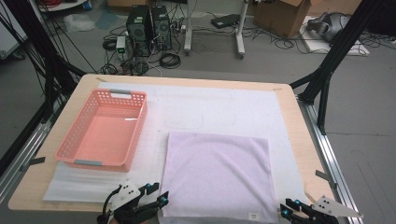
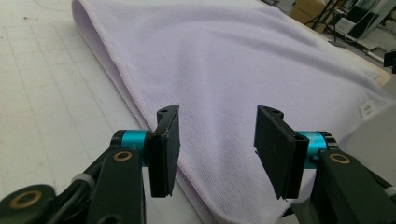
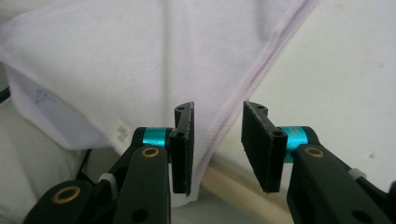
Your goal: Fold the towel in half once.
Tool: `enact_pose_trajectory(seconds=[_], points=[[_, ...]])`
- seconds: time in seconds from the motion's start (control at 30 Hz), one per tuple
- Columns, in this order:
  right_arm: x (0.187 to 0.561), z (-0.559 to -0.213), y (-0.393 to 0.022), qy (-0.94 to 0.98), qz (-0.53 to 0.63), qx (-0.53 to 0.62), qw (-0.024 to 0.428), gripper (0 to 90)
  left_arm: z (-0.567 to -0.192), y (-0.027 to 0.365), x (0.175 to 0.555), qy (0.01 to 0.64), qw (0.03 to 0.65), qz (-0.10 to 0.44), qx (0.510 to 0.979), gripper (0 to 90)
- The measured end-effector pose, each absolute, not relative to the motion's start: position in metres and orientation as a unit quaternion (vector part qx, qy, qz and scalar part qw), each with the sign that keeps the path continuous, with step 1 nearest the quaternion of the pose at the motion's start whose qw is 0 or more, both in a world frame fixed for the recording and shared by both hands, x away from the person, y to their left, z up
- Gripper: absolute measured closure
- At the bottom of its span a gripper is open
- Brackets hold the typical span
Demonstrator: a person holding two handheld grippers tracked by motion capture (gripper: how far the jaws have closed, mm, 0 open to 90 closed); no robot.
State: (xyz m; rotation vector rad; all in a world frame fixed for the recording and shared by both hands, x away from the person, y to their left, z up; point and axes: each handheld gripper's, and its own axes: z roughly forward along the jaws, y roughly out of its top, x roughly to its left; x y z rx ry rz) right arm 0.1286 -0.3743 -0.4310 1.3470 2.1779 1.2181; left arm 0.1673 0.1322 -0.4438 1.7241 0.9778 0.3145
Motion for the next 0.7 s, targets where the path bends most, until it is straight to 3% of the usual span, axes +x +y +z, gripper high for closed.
enact_pose_trajectory(seconds=[0.23,0.37,0.6,0.7], points=[[0.152,-0.433,-0.376,0.758,0.418,0.474,0.161,64.6,-0.444,0.133,0.195,0.408,0.536,0.145,0.725,61.1],[0.168,-0.434,-0.376,0.76,0.416,0.472,0.164,64.7,-0.445,0.132,0.215,0.415,0.533,0.142,0.723,59.8],[0.198,-0.436,-0.375,0.759,0.411,0.476,0.165,64.5,-0.447,0.126,0.252,0.426,0.52,0.14,0.727,49.7],[0.214,-0.436,-0.377,0.756,0.41,0.48,0.171,63.3,-0.449,0.123,0.265,0.431,0.515,0.152,0.725,52.3]])
